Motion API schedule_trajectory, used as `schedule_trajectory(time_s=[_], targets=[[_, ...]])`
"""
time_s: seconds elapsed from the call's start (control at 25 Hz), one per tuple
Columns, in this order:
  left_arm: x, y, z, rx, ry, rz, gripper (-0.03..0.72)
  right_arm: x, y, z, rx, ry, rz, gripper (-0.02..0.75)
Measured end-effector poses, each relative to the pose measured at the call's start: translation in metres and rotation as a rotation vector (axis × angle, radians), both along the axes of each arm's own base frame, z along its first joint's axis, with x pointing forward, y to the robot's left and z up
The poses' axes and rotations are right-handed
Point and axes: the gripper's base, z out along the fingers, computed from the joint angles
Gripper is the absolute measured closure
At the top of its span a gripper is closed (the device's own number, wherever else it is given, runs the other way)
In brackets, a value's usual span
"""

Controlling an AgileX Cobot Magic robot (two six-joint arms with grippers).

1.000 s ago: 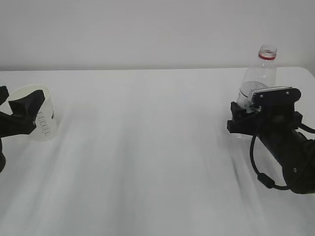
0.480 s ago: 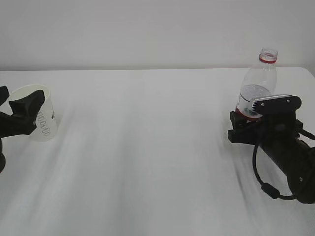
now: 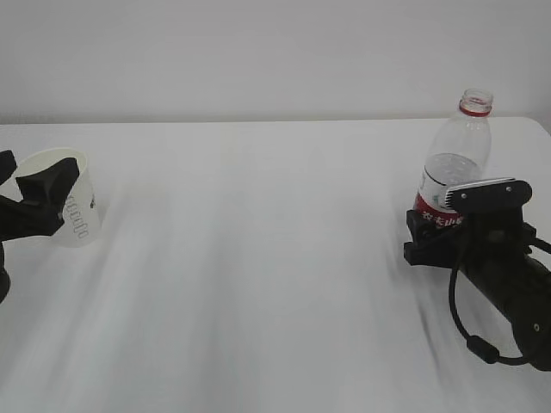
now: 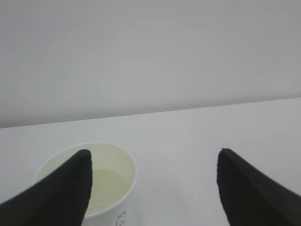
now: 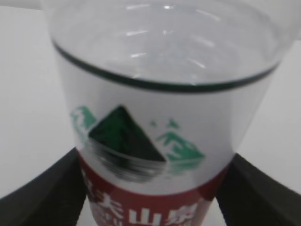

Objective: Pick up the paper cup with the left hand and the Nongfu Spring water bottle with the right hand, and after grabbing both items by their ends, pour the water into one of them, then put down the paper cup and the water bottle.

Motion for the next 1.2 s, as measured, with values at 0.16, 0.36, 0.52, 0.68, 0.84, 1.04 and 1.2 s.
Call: schedule_trajectory(time_s=[0.16, 0.36, 0.52, 0.68, 0.84, 1.04, 1.2], targets=[[0.000, 0.000, 0.000, 0.000, 0.000, 0.000, 0.095, 0.000, 0.000, 0.003, 0.004, -0.001, 0.000, 0.130], [0.000, 0.000, -0.001, 0.001, 0.006, 0.000, 0.095, 0.001, 0.001, 0.005, 0.004, -0.007, 0.008, 0.130], [0.000, 0.000, -0.002, 0.008, 0.025, -0.006, 0.095, 0.006, 0.005, 0.008, 0.023, -0.027, 0.040, 0.130], [0.000, -0.001, -0.003, 0.012, 0.034, -0.010, 0.095, 0.010, 0.008, 0.011, 0.029, -0.044, 0.054, 0.130], [-0.001, -0.001, -0.003, 0.013, 0.034, -0.014, 0.095, 0.015, 0.009, 0.013, 0.034, -0.061, 0.055, 0.130], [-0.001, -0.001, -0.003, 0.014, 0.034, -0.015, 0.095, 0.015, 0.009, 0.014, 0.040, -0.063, 0.055, 0.130], [-0.001, -0.002, -0.003, 0.016, 0.033, -0.021, 0.095, 0.016, 0.010, 0.014, 0.042, -0.066, 0.060, 0.130]])
